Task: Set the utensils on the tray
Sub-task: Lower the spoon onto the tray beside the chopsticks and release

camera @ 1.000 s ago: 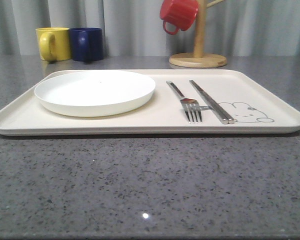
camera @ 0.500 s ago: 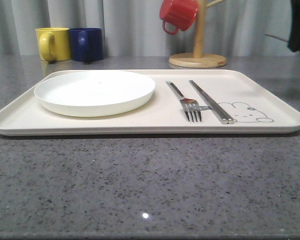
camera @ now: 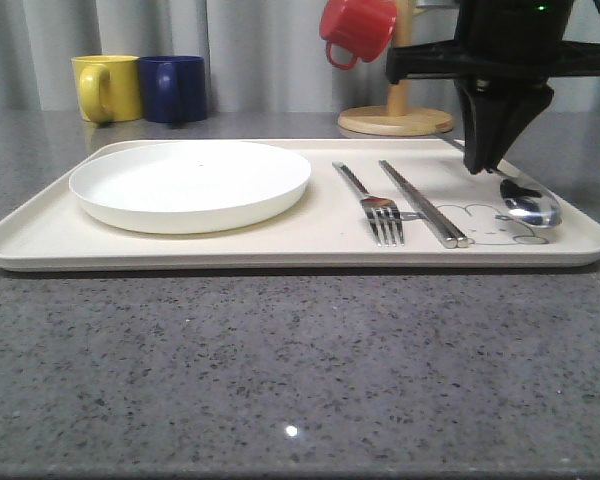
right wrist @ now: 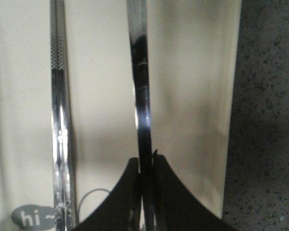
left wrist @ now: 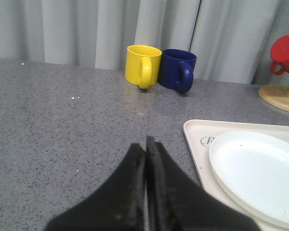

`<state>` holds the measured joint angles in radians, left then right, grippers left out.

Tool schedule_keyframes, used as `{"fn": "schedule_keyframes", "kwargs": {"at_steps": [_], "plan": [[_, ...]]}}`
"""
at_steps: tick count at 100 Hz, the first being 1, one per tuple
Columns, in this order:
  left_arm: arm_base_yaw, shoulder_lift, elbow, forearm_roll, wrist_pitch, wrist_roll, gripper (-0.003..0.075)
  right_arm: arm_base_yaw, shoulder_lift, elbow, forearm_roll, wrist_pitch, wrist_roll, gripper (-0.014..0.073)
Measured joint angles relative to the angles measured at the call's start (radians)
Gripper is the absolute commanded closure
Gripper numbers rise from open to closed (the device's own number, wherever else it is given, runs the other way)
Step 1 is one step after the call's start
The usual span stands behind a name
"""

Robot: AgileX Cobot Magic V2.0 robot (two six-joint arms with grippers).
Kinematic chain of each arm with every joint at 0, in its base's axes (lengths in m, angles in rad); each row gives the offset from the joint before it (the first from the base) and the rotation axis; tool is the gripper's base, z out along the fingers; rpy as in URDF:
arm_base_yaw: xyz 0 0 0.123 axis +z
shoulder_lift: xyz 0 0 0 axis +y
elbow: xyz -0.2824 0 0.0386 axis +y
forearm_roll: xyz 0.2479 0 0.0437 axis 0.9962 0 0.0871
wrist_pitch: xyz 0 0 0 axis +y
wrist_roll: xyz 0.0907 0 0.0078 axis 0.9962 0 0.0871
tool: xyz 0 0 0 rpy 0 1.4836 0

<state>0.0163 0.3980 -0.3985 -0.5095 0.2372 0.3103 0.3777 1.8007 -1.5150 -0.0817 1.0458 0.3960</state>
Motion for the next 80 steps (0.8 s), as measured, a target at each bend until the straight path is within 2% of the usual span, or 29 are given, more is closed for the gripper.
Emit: {"fn": "schedule_keyframes", "kwargs": {"at_steps": [39,49,71,80], "plan": [[0.000,0.000,0.000,0.000,0.000,0.000,0.0739,0.000,0.046,0.000,0.000,0.002,0.002,0.0623],[0.000,0.000,0.000,0.000,0.000,0.000,0.0739,0.000,0.046,0.000,0.000,0.002,0.002,0.0545],[0.000,0.000,0.000,0.000,0.000,0.000,0.0739,0.000,0.046,0.000,-0.001,0.004,0.002,0.0298],[0.000,0.000,0.000,0.000,0.000,0.000,0.0739,0.000,0.046,0.000,-0.010,0.006,0.002,0.0261]]}}
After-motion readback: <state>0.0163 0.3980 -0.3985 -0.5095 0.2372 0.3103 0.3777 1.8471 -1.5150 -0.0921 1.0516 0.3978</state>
